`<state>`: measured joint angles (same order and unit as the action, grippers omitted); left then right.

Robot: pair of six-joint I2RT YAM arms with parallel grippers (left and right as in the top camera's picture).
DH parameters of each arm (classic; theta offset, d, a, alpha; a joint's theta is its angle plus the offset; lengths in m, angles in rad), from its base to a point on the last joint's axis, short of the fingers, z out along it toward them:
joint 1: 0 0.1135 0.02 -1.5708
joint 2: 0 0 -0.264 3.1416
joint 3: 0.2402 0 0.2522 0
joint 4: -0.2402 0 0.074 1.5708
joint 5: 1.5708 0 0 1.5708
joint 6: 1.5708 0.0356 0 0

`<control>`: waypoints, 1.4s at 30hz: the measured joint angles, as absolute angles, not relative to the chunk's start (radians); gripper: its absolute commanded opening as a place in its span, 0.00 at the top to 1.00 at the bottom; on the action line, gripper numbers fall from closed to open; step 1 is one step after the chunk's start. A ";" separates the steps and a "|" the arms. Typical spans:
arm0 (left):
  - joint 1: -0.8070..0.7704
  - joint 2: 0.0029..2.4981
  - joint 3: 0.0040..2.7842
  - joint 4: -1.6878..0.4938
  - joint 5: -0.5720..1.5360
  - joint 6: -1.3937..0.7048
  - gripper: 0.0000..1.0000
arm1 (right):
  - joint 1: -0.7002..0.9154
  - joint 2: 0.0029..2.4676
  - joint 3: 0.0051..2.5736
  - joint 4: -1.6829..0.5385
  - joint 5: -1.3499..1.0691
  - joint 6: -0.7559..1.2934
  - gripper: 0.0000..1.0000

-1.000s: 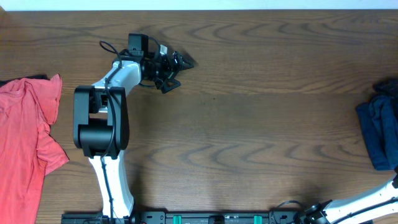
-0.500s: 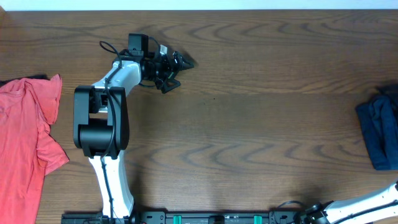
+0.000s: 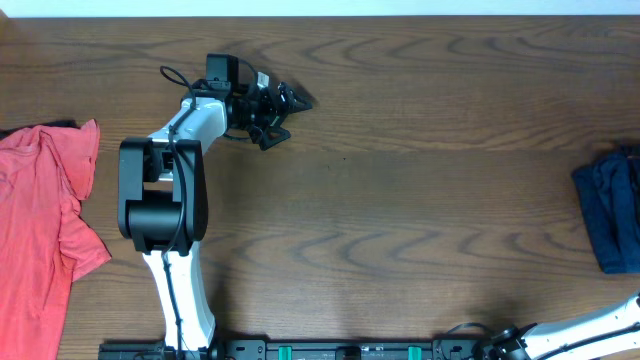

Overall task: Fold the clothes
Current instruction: 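Place the jersey onto the blue garment at the right edge, then release the jersey and withdraw the right gripper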

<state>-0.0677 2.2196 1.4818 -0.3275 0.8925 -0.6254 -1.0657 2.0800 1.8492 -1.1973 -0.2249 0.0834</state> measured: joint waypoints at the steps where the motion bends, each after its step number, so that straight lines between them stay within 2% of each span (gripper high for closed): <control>1: -0.068 2.220 1.482 -0.327 0.892 -0.625 0.02 | -1.066 2.080 1.849 -1.202 -0.237 0.081 0.01; 10: -0.068 2.220 1.482 -0.327 0.892 -0.625 0.02 | -1.066 2.025 1.850 -1.204 -0.272 0.161 0.01; 17: -0.081 2.220 1.482 -0.329 0.893 -0.627 0.02 | -1.066 1.744 1.871 -1.181 -0.172 0.324 0.01; 23: -0.089 2.220 1.482 -0.330 0.893 -0.629 0.02 | -1.063 1.571 1.911 -1.166 -0.135 0.356 0.01; 24: -0.089 2.220 1.482 -0.330 0.894 -0.629 0.02 | -1.061 1.567 1.913 -1.166 -0.138 0.351 0.06; 25: -0.089 2.220 1.482 -0.330 0.894 -0.629 0.02 | -1.055 1.573 1.912 -1.168 -0.137 0.340 0.26; 26: -0.090 2.220 1.482 -0.330 0.895 -0.629 0.02 | -1.045 1.590 1.912 -1.170 -0.139 0.326 0.82; 27: -0.090 2.220 1.482 -0.330 0.899 -0.629 0.01 | -1.032 1.618 1.912 -1.174 -0.146 0.318 0.92; 33: -0.101 2.226 1.477 -0.331 0.923 -0.632 0.16 | -0.965 1.850 1.900 -1.225 -0.219 0.241 0.99; 42: -0.113 2.237 1.473 -0.332 0.963 -0.638 0.15 | -0.926 2.081 1.880 -1.311 -0.207 0.267 0.99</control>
<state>-0.1127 2.2368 1.4731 -0.3325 0.9627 -0.6376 -0.9257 2.0811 1.8805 -1.3109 -0.2066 0.2668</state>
